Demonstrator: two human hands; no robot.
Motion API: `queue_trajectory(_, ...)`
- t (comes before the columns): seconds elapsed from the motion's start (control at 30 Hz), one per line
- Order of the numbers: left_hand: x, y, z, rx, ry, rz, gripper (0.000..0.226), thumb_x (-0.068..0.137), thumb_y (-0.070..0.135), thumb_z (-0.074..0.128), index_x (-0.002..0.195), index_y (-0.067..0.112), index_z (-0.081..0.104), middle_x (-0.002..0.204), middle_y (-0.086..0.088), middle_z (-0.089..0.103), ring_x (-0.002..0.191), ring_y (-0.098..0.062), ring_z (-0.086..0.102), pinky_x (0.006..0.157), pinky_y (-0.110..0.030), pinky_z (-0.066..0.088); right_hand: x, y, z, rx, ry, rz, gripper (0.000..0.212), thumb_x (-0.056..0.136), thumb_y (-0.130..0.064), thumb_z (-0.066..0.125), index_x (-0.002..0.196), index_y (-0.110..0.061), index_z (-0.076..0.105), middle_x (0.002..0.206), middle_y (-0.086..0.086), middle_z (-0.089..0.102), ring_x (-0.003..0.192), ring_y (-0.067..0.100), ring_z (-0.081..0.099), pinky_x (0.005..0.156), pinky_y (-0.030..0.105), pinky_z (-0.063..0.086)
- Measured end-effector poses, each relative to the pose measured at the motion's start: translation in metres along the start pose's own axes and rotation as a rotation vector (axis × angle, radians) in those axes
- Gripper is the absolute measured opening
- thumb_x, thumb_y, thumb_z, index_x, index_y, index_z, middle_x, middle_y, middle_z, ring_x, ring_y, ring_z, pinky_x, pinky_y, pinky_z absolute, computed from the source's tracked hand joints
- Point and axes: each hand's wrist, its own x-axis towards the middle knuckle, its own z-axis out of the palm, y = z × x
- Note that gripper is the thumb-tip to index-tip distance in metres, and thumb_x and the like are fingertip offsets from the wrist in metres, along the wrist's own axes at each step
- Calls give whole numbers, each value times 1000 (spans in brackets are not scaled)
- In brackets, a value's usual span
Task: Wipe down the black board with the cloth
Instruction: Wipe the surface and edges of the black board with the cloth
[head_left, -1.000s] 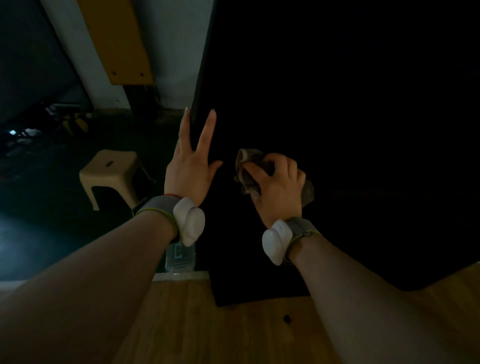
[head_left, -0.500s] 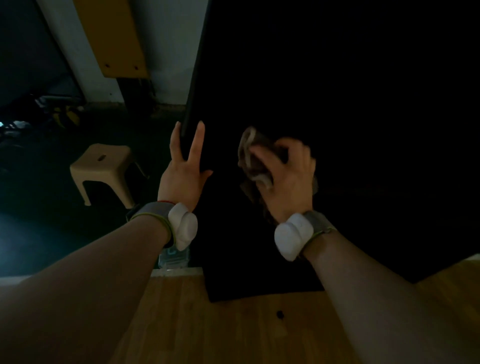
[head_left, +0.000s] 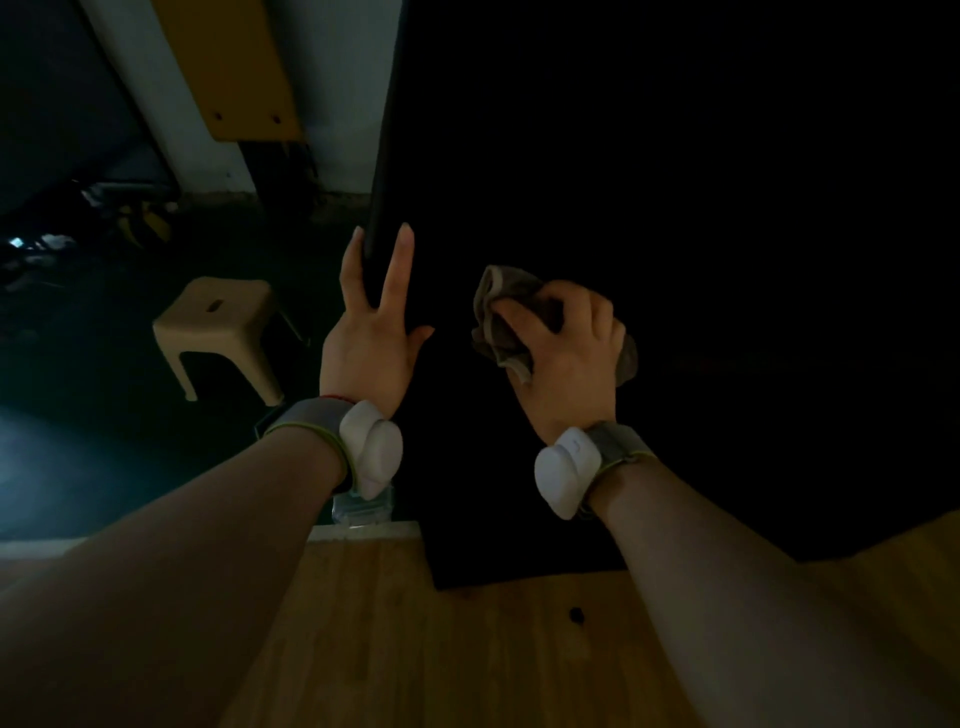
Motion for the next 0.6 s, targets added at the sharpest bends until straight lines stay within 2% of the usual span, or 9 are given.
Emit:
queue_trajectory(0.07, 0, 1, -1, -6, 0, -6, 104, 87, 21, 64, 138, 53, -20, 157, -14, -4, 93, -46, 60, 57, -29, 40, -4, 2, 3, -2, -24, 7, 37, 80, -33, 70, 114, -19, 70, 122, 21, 54, 110, 38, 37, 83, 64, 44)
queue_trajectory(0.17, -1, 3, -3, -15, -3, -8, 106, 87, 20, 64, 136, 55, -23, 157, -14, -5, 96, -46, 59, 60, -32, 42, -12, 4, 6, -19, -50, 4, 42, 72, -24, 82, 112, -19, 71, 114, 26, 62, 106, 34, 33, 81, 62, 45)
queue_trajectory(0.23, -2, 4, -4, -11, -4, -5, 107, 87, 20, 64, 134, 55, -24, 156, -15, -6, 99, -47, 58, 62, -35, 46, -18, 3, 9, -20, -76, 13, 42, 71, -22, 84, 111, -19, 71, 112, 26, 63, 106, 33, 31, 81, 61, 44)
queue_trajectory(0.33, -2, 5, -5, -3, -5, 1, 106, 87, 20, 64, 134, 54, -25, 156, -16, -6, 101, -46, 58, 64, -36, 47, -29, 3, 12, -41, -176, 18, 41, 72, -21, 83, 111, -19, 71, 114, 26, 62, 110, 44, 47, 83, 61, 43)
queue_trajectory(0.4, -3, 5, -5, -14, -1, 11, 106, 87, 20, 64, 134, 54, -24, 156, -16, -6, 102, -46, 57, 65, -36, 48, -34, 6, 16, -59, -255, 28, 42, 75, -21, 79, 116, -20, 68, 119, 25, 59, 110, 50, 51, 88, 59, 40)
queue_trajectory(0.5, -3, 3, -5, -16, -9, 13, 105, 88, 21, 63, 134, 55, -25, 156, -14, -7, 101, -46, 58, 65, -36, 48, -47, 13, 26, -154, -422, 42, 44, 91, -26, 60, 134, -31, 52, 139, 15, 42, 129, 39, 34, 102, 49, 27)
queue_trajectory(0.6, -1, 2, -4, -27, -21, 16, 105, 88, 20, 63, 133, 56, -26, 156, -12, -9, 99, -45, 58, 62, -33, 45, -55, 19, 32, -164, -561, 74, 46, 95, -30, 49, 140, -37, 40, 144, 8, 28, 132, 30, 23, 103, 45, 22)
